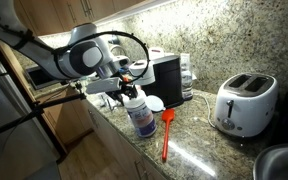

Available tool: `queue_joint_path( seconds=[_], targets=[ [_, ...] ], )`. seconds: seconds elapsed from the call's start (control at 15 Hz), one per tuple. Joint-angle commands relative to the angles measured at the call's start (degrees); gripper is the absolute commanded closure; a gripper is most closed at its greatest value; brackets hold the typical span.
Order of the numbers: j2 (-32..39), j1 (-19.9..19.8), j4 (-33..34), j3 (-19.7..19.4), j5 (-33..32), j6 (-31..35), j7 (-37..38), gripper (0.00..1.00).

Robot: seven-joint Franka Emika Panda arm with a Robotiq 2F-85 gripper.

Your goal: Move the bottle to the right

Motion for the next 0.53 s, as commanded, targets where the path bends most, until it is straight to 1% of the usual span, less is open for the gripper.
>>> queue_joint_path(
  seconds=[0.0, 0.2, 0.27, 0.33, 0.47],
  targets=[
    [0.6, 0.0, 2.6, -1.2, -0.7, -3.2, 1.0, 0.85],
    [1.8, 0.3, 4.2, -1.9, -1.1, -5.1, 2.0, 0.85],
    [2.3, -0.1, 4.7, -1.3, 0.7, -5.5, 0.3, 0.85],
    [2.7, 0.0, 5.2, -1.3, 1.0, -6.0, 0.4, 0.85],
    [3.7, -1.0, 5.8, 0.4, 5.6, -5.9, -3.9, 0.85]
  ],
)
